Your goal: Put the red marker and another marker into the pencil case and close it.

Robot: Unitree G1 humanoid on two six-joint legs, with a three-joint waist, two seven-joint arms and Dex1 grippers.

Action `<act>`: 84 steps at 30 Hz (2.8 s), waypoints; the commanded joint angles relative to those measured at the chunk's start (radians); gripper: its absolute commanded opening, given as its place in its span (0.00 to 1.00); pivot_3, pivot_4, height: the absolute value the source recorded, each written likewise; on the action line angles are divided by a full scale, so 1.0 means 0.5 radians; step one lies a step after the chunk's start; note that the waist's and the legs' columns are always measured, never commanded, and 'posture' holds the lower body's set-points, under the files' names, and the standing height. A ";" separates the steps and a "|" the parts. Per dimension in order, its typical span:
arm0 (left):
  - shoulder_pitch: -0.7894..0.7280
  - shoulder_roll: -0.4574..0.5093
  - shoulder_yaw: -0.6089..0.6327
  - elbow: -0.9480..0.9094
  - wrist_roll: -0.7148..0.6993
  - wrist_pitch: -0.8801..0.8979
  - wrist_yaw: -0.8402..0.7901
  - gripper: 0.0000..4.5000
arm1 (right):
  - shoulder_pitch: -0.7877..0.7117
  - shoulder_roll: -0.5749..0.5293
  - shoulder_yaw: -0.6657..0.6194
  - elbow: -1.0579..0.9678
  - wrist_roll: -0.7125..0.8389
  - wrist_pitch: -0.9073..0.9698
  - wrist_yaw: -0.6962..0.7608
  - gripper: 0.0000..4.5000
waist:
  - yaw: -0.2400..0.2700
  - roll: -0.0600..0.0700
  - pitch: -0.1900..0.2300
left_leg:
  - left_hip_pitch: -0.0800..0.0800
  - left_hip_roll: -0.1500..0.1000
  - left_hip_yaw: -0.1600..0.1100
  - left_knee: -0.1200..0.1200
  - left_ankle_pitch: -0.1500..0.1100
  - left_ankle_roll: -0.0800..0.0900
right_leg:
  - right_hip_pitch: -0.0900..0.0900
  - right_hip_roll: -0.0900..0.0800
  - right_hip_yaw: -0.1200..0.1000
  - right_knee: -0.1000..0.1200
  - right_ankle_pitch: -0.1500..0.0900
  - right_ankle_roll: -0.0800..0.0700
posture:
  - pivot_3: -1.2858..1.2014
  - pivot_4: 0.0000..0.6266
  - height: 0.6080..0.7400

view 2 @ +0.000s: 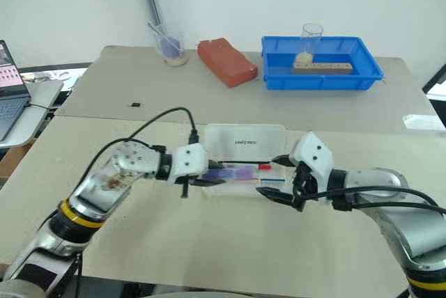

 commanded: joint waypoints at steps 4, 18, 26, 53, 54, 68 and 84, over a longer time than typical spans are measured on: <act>-0.047 -0.055 -0.070 0.104 0.123 -0.097 -0.003 0.21 | 0.139 -0.014 -0.163 -0.132 -0.002 -0.022 -0.075 0.98 | 0.001 0.000 0.000 | 0.000 0.000 0.000 0.001 0.000 0.000 | 0.001 0.000 0.000 0.000 0.000 0.001 | 0.52 0.24 1.00; -0.045 -0.162 -0.047 0.141 0.139 -0.048 0.016 0.21 | 0.169 -0.008 -0.194 -0.150 0.026 -0.006 -0.147 0.98 | 0.003 0.000 0.000 | 0.000 -0.001 0.000 0.003 0.000 0.000 | 0.002 -0.001 -0.001 0.000 -0.001 0.002 | 0.52 0.24 1.00; 0.010 -0.171 0.027 0.037 0.030 0.007 -0.013 0.99 | 0.176 -0.040 -0.213 -0.049 -0.022 -0.056 -0.109 0.98 | 0.002 0.000 0.000 | 0.000 -0.001 0.000 0.003 0.000 0.000 | 0.002 -0.001 -0.001 0.000 -0.001 0.002 | 0.52 0.24 1.00; 0.096 -0.299 0.356 -0.206 -0.574 -0.142 -0.094 1.00 | -0.137 -0.404 0.112 1.497 -0.724 -0.476 0.382 0.71 | 0.002 0.011 0.000 | 0.011 -0.003 0.000 0.008 0.000 0.000 | 0.018 -0.002 -0.001 -0.002 -0.001 0.004 | 0.52 0.24 1.00; 0.105 -0.299 0.354 -0.199 -0.572 -0.146 -0.091 1.00 | -0.140 -0.398 0.107 1.502 -0.723 -0.468 0.382 0.63 | 0.002 0.011 0.000 | 0.012 -0.003 0.000 0.008 0.000 0.000 | 0.019 -0.003 -0.001 -0.002 -0.001 0.004 | 0.52 0.24 1.00; 0.177 -0.119 0.333 -0.219 -0.624 -0.072 -0.256 1.00 | -0.255 -0.316 0.218 0.738 -0.553 -0.418 0.582 0.05 | -0.020 0.016 0.001 | 0.018 -0.001 0.000 0.004 0.000 0.000 | 0.022 0.000 0.000 -0.001 -0.003 0.006 | 0.52 0.24 1.00; 0.201 -0.012 0.355 -0.361 -0.648 0.081 -0.208 1.00 | -0.606 -0.130 0.741 0.746 -0.771 -0.556 0.776 0.05 | 0.004 0.013 0.002 | 0.008 -0.002 0.002 0.006 0.000 0.000 | 0.012 -0.004 -0.002 0.000 -0.002 0.004 | 0.52 0.24 1.00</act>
